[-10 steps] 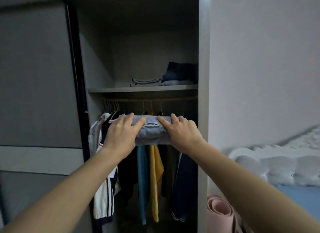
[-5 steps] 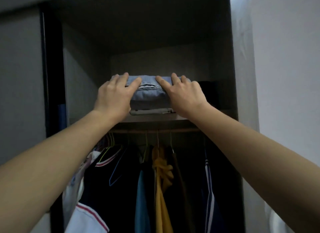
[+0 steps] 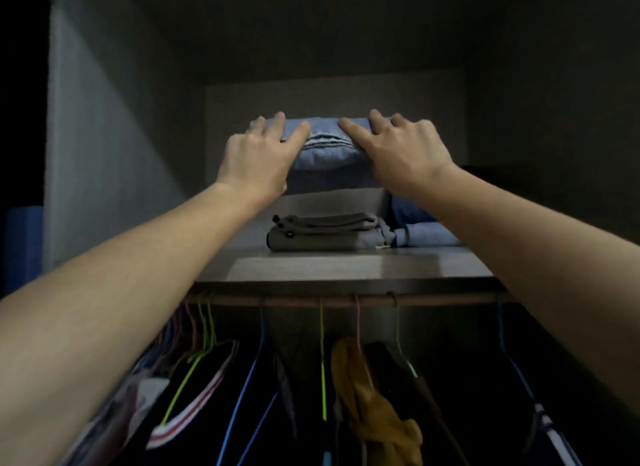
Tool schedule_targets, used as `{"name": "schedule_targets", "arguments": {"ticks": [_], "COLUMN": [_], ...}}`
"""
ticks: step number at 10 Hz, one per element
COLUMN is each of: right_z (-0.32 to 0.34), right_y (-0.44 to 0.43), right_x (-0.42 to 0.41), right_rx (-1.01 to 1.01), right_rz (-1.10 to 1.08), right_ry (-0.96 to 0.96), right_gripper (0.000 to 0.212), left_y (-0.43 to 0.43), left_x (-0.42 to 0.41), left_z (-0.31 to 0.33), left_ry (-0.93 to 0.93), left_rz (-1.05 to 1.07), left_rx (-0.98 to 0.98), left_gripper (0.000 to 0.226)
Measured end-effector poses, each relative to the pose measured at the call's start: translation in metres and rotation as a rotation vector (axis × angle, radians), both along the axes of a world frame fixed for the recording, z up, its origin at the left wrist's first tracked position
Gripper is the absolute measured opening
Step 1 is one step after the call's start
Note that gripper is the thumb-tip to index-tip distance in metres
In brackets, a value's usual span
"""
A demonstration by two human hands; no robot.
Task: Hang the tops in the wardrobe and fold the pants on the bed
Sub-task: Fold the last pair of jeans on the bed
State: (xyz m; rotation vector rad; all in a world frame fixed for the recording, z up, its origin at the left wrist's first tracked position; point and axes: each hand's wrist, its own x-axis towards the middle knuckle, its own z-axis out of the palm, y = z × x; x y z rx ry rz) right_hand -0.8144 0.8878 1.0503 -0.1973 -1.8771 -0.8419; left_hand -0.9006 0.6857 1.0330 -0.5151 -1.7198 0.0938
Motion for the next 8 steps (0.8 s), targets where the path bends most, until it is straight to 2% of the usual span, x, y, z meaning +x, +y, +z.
{"name": "schedule_targets", "arguments": {"ticks": [2, 3, 4, 5, 6, 7, 8], "right_z": [0.025, 0.012, -0.008, -0.008, -0.012, -0.020, -0.031], "right_y": [0.005, 0.010, 0.024, 0.033, 0.034, 0.024, 0.019], "right_x": [-0.080, -0.116, -0.145, -0.141, -0.128, -0.109, -0.073], "right_rx": [0.014, -0.028, -0.170, -0.230, -0.293, -0.344, -0.353], "right_rz": [-0.161, -0.176, -0.202, -0.127, -0.064, -0.031, 0.039], "right_ry": [-0.038, -0.194, -0.535, -0.555, -0.545, -0.538, -0.384], "right_gripper": [0.075, 0.064, 0.061, 0.066, 0.069, 0.052, 0.029], "left_y": [0.017, 0.029, 0.035, 0.043, 0.043, 0.032, 0.018], "left_x": [-0.097, -0.146, -0.168, -0.167, -0.158, -0.146, -0.114], "left_z": [0.028, 0.013, -0.002, 0.002, 0.001, -0.005, -0.008], "left_ry": [-0.040, -0.257, -0.649, -0.648, -0.612, -0.601, -0.485], "left_rz": [-0.054, -0.135, -0.251, -0.290, -0.256, -0.204, -0.177], "left_rx": [-0.030, -0.103, -0.320, -0.301, -0.320, -0.346, -0.271], "left_gripper": [0.075, 0.068, 0.059, 0.044, 0.046, 0.054, 0.040]}}
